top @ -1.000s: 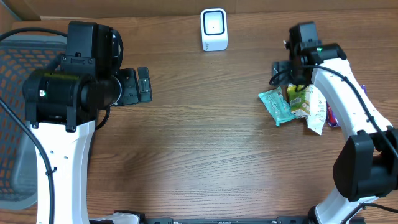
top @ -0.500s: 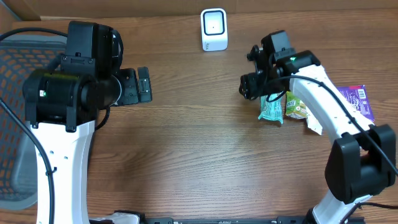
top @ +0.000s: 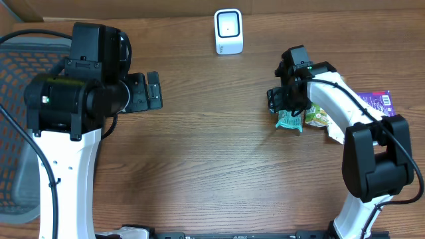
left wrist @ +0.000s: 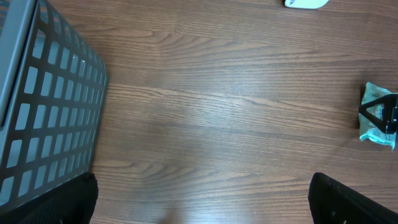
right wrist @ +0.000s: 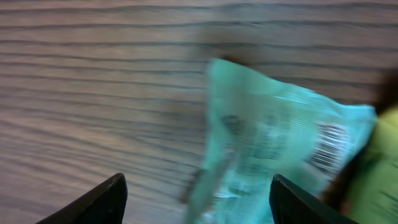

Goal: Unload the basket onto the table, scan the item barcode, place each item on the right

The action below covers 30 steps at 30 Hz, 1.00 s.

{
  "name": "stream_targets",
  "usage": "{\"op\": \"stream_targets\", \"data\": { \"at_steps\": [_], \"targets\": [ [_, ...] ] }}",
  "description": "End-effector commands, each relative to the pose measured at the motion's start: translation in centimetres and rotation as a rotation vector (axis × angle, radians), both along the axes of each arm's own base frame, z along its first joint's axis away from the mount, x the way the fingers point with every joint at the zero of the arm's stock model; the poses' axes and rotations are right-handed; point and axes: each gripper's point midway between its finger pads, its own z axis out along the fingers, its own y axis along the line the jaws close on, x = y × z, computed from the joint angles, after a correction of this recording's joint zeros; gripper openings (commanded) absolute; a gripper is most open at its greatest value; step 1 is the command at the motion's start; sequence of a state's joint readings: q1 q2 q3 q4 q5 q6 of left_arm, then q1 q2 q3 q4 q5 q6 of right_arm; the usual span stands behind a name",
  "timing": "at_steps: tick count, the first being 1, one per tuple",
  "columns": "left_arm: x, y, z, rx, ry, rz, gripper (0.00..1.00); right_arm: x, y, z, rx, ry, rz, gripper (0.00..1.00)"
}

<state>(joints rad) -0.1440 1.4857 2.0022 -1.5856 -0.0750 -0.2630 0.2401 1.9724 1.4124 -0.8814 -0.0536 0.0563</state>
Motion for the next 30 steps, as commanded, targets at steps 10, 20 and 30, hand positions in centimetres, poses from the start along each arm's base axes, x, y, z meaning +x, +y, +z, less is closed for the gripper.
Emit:
{"op": "stream_targets", "data": {
  "at_steps": [10,20,30],
  "targets": [
    [0.0,0.0,0.1,-0.005,-0.005,0.013,0.99,0.0,-8.5,-0.9,-0.179,0.039,-0.206,0.73],
    [0.0,0.0,0.1,-0.005,-0.005,0.013,1.00,1.6,-2.6,1.6,0.076,-0.024,-0.025,0.63],
    [0.0,0.0,0.1,-0.005,-0.005,0.013,1.00,1.1,5.2,2.6,0.263,-0.060,0.127,0.55]
  ]
}}
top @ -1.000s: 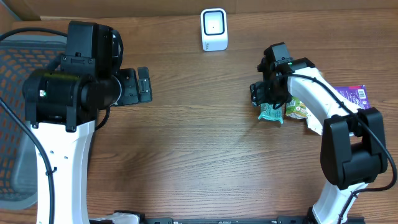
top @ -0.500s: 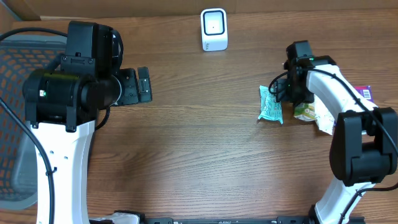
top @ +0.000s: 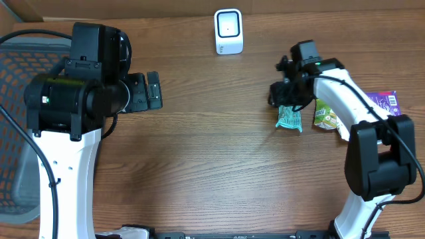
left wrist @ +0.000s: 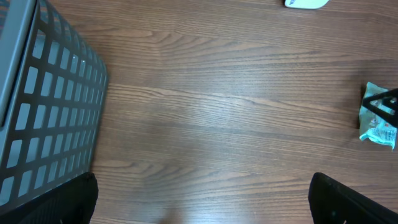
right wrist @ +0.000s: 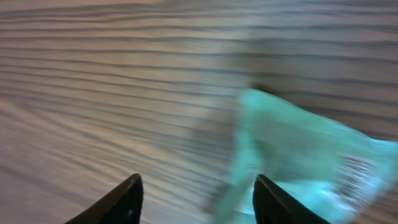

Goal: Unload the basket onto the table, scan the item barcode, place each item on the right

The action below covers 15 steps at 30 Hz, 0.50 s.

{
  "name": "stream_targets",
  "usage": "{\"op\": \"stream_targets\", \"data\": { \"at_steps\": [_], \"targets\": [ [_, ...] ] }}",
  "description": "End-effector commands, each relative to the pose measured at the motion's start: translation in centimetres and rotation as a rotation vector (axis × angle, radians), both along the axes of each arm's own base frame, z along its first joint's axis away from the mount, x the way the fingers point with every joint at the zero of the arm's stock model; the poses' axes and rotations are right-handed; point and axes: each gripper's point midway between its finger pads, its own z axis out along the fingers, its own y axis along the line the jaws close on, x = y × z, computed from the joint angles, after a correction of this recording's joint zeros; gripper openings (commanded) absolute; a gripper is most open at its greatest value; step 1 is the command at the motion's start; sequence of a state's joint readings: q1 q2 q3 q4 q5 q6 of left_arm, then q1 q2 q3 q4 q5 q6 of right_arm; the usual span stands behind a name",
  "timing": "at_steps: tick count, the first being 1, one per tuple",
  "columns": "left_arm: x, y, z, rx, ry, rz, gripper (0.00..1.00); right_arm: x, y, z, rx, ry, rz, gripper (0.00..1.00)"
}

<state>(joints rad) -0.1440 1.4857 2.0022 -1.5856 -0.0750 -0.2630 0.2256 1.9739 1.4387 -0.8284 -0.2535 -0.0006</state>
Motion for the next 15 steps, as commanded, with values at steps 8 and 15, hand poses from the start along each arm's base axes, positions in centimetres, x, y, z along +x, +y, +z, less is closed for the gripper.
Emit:
{"op": "stream_targets", "data": {
  "at_steps": [8,15],
  "targets": [
    [0.0,0.0,0.1,-0.005,-0.005,0.013,0.99,-0.5,1.1,-2.8,-0.054,0.037,-0.065,0.42],
    [0.0,0.0,0.1,-0.005,-0.005,0.013,1.00,-0.2,-3.1,-3.6,-0.217,0.041,-0.204,0.43]
  ]
}}
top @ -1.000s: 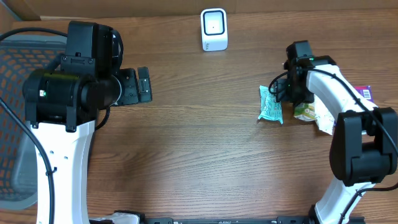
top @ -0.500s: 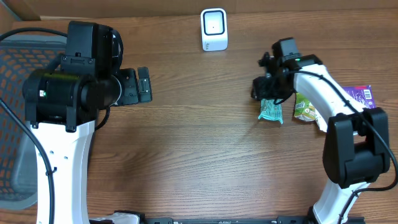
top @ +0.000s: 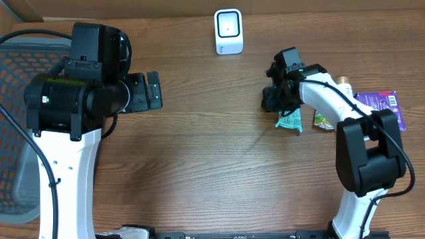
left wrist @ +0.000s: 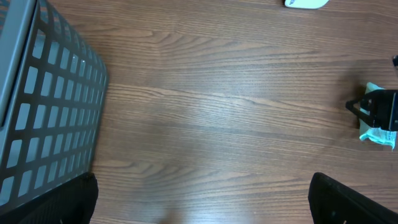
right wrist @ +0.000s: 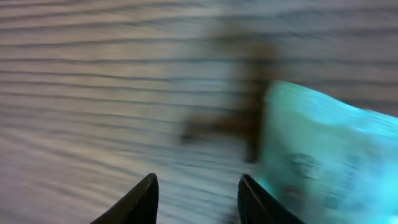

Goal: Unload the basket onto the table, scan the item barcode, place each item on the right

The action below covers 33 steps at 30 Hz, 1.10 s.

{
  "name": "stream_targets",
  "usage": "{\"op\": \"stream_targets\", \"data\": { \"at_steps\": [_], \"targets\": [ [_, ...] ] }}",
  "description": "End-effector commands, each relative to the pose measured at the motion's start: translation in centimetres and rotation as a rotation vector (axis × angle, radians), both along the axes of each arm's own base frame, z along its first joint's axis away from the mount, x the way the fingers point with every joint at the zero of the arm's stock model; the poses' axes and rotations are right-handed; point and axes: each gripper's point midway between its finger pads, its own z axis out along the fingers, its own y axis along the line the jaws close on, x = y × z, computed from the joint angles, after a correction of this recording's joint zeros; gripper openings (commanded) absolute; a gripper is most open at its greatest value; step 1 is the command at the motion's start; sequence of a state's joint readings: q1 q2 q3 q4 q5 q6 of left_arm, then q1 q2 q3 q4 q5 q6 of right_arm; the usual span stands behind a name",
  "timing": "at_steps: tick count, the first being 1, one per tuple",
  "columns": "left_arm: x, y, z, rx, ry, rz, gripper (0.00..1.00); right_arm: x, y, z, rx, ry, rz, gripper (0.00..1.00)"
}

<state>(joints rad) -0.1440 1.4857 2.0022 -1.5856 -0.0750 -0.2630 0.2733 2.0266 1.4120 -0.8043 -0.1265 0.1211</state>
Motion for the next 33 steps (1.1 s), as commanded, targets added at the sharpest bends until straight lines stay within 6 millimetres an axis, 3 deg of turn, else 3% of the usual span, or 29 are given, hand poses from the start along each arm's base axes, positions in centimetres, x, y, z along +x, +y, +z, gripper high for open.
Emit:
{"op": "stream_targets", "data": {
  "at_steps": [1,15,19,21,22,25,30,33],
  "targets": [
    [0.0,0.0,0.1,-0.005,-0.005,0.013,1.00,0.5,-3.6,-0.4,-0.135,-0.013,-0.118,0.43],
    [0.0,0.0,0.1,-0.005,-0.005,0.013,1.00,-0.3,-10.3,-0.7,-0.188,0.061,-0.126,0.50],
    [0.0,0.0,0.1,-0.005,-0.005,0.013,1.00,-0.5,-11.5,-0.5,-0.199,0.066,-0.069,0.43],
    [0.0,0.0,0.1,-0.005,-0.005,0.013,1.00,-0.4,-10.8,0.6,-0.155,0.053,-0.048,0.43],
    [0.0,0.0,0.1,-0.005,-0.005,0.013,1.00,-0.1,-10.1,1.5,-0.117,0.038,-0.035,0.45],
    [0.0,0.0,0.1,-0.005,-0.005,0.013,1.00,0.7,-6.8,6.3,0.015,-0.058,0.064,0.61],
    [0.0,0.0,0.1,-0.005,-0.005,0.013,0.99,0.7,-3.5,17.5,0.097,-0.273,0.118,0.96],
    [0.0,0.0,0.1,-0.005,-0.005,0.013,0.99,-1.2,-2.9,24.5,0.130,-0.391,0.097,1.00]
  ]
}}
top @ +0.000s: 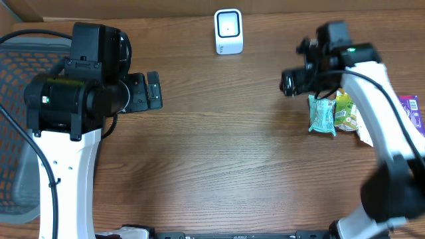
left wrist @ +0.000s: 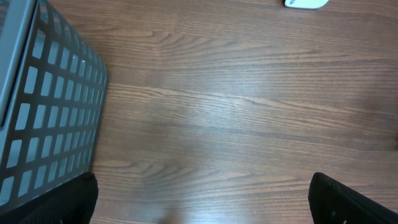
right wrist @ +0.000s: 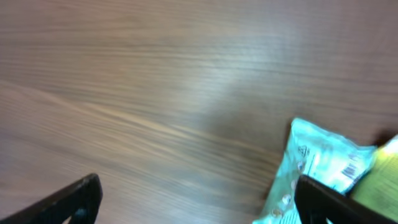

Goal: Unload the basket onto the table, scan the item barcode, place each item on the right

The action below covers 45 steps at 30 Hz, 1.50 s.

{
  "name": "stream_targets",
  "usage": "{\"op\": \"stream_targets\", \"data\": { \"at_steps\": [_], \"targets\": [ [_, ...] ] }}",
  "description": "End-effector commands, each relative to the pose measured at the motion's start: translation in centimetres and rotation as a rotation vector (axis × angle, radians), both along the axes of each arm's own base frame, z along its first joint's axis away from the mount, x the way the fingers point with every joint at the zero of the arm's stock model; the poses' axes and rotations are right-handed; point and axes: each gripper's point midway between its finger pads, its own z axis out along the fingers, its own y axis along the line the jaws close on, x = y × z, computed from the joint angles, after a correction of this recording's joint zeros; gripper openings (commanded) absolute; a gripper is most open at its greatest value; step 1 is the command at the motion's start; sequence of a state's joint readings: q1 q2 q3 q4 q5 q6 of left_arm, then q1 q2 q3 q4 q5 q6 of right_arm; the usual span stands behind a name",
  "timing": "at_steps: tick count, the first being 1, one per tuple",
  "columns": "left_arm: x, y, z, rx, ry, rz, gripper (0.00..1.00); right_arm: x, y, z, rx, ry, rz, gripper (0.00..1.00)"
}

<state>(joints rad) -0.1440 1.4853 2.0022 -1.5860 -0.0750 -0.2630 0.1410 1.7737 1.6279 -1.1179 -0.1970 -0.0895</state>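
Note:
A teal snack packet (top: 322,114) lies flat on the wooden table, touching a green packet (top: 345,111). In the right wrist view the teal packet (right wrist: 317,167) shows a barcode near its right end. My right gripper (top: 291,83) hangs above the table to the packet's left; it is open (right wrist: 198,190) with nothing between its fingers. The white scanner (top: 228,31) stands at the back centre. My left gripper (top: 151,91) rests far left, open (left wrist: 202,190) over bare wood.
A grey mesh basket (top: 16,153) stands at the left edge and also shows in the left wrist view (left wrist: 43,106). A purple packet (top: 415,109) lies at the far right. The scanner's edge (left wrist: 306,3) peeks in at the top of the left wrist view.
The right gripper was low at the teal packet's left end; now it is higher, further right and opened wide. The teal packet lies further right, against the green packet. The left arm is unchanged.
The right gripper was open low over the teal packet. Then it sat lower with narrower jaws at the packet's left side. Now the packet lies flat further right and the gripper is lifted, open and empty. The left arm stayed still throughout.

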Motion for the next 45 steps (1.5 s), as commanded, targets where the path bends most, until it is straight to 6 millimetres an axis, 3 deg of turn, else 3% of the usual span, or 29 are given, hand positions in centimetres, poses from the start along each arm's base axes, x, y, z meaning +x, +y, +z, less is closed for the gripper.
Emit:
{"op": "stream_targets", "data": {
  "at_steps": [1,4,9,13,16,21,24,35,41,45],
  "targets": [
    [0.0,0.0,0.1,-0.005,-0.005,0.013,1.00,-2.3,1.4,11.5,0.100,-0.229,0.002,1.00],
    [0.0,0.0,0.1,-0.005,-0.005,0.013,1.00,-6.2,0.7,17.1,0.122,-0.312,-0.011,1.00],
    [0.0,0.0,0.1,-0.005,-0.005,0.013,0.99,-12.2,1.1,23.4,0.219,-0.474,0.045,1.00],
    [0.0,0.0,0.1,-0.005,-0.005,0.013,1.00,-15.7,0.8,26.3,0.249,-0.582,0.064,1.00],
    [0.0,0.0,0.1,-0.005,-0.005,0.013,1.00,-17.2,-0.6,27.5,0.196,-0.657,0.028,1.00],
    [0.0,0.0,0.1,-0.005,-0.005,0.013,1.00,-18.9,-3.1,27.5,0.103,-0.690,-0.056,1.00],
    [0.0,0.0,0.1,-0.005,-0.005,0.013,1.00,-19.0,-3.9,27.1,0.065,-0.677,-0.086,1.00],
    [0.0,0.0,0.1,-0.005,-0.005,0.013,1.00,-17.0,-5.5,25.7,-0.004,-0.698,-0.160,1.00],
    [0.0,0.0,0.1,-0.005,-0.005,0.013,1.00,-15.4,-5.6,25.6,0.029,-0.866,-0.183,1.00],
    [0.0,0.0,0.1,-0.005,-0.005,0.013,1.00,-14.4,-6.1,23.9,0.045,-0.995,-0.213,1.00]
  ]
}}
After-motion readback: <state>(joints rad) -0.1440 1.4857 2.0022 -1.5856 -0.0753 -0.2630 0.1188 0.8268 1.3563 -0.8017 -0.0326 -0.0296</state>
